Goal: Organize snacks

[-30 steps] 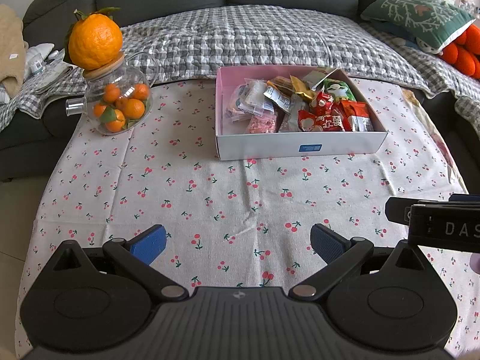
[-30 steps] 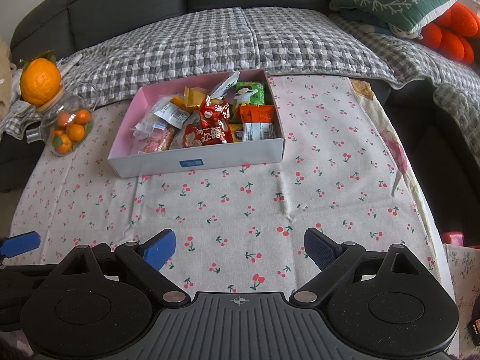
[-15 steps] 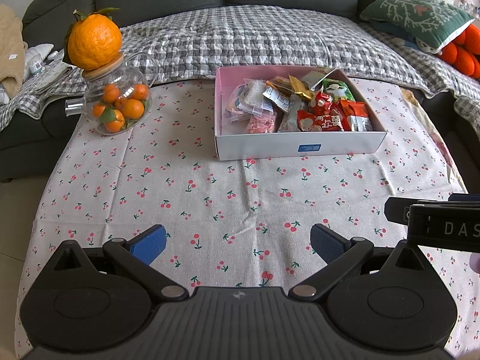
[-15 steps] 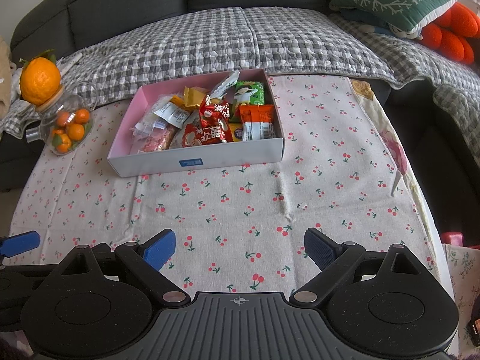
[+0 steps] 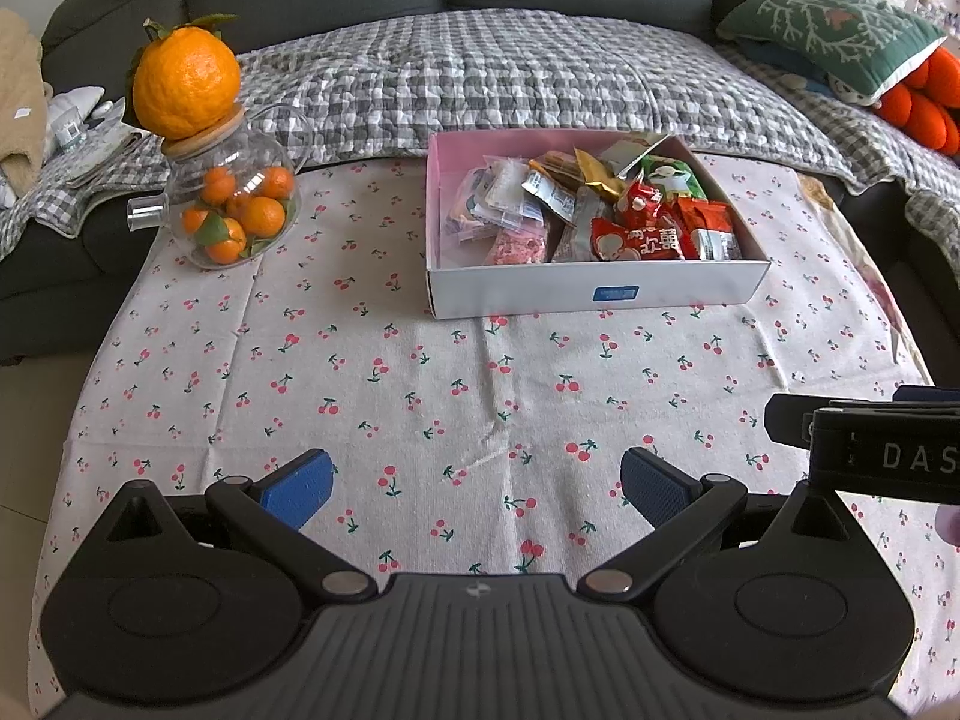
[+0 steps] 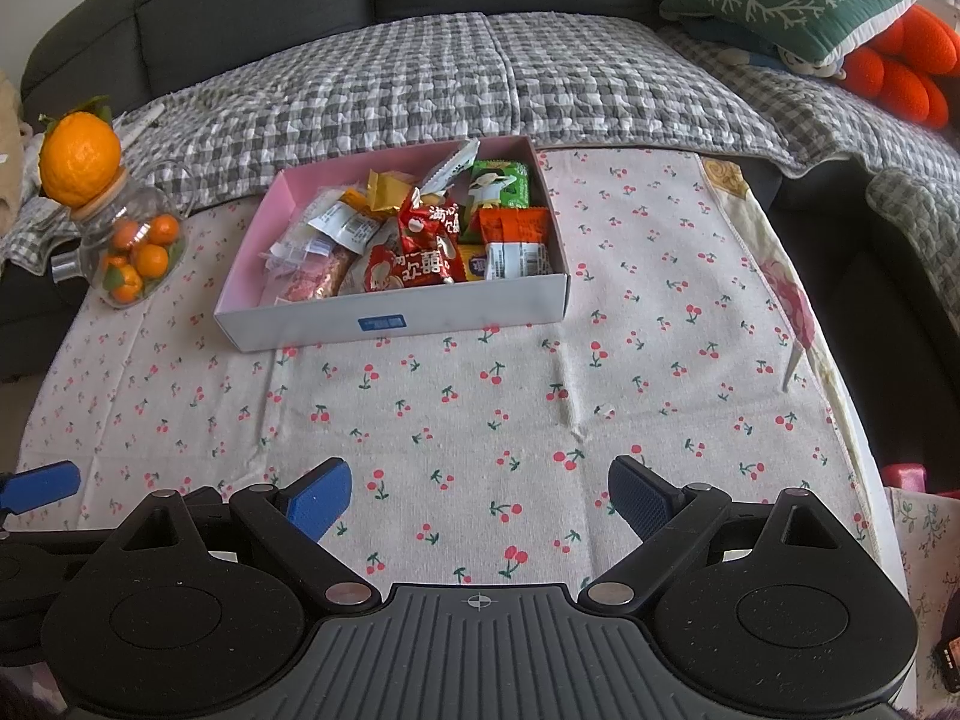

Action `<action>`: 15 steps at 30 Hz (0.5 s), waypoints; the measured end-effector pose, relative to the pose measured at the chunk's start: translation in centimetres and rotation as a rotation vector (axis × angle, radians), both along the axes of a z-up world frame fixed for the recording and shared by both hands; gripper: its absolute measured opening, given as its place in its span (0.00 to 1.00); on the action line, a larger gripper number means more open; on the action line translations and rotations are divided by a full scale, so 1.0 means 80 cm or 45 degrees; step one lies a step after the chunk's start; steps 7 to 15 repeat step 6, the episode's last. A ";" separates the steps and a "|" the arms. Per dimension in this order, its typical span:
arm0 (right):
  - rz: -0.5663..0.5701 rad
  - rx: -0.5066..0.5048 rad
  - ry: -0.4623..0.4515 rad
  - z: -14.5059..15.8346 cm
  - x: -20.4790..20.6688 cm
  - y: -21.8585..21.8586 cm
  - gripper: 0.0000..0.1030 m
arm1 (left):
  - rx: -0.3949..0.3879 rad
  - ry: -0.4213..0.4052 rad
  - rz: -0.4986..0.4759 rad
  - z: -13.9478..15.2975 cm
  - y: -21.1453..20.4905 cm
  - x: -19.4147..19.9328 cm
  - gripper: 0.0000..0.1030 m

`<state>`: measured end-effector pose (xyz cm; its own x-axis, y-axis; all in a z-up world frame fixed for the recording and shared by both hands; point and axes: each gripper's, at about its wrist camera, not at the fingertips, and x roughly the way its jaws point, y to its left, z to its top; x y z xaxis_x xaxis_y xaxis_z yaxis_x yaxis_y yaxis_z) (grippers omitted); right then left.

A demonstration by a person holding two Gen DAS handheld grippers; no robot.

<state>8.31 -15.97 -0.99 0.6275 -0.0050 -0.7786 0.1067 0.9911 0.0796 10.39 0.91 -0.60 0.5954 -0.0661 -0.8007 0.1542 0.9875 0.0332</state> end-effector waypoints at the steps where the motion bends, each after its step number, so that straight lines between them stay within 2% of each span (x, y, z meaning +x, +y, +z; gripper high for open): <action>1: 0.001 -0.001 0.001 -0.001 0.000 0.000 0.92 | 0.000 -0.001 -0.002 0.000 0.000 -0.001 0.99; 15: 0.004 -0.011 0.005 -0.002 -0.001 0.002 0.92 | 0.003 -0.007 -0.029 -0.001 -0.001 -0.002 0.99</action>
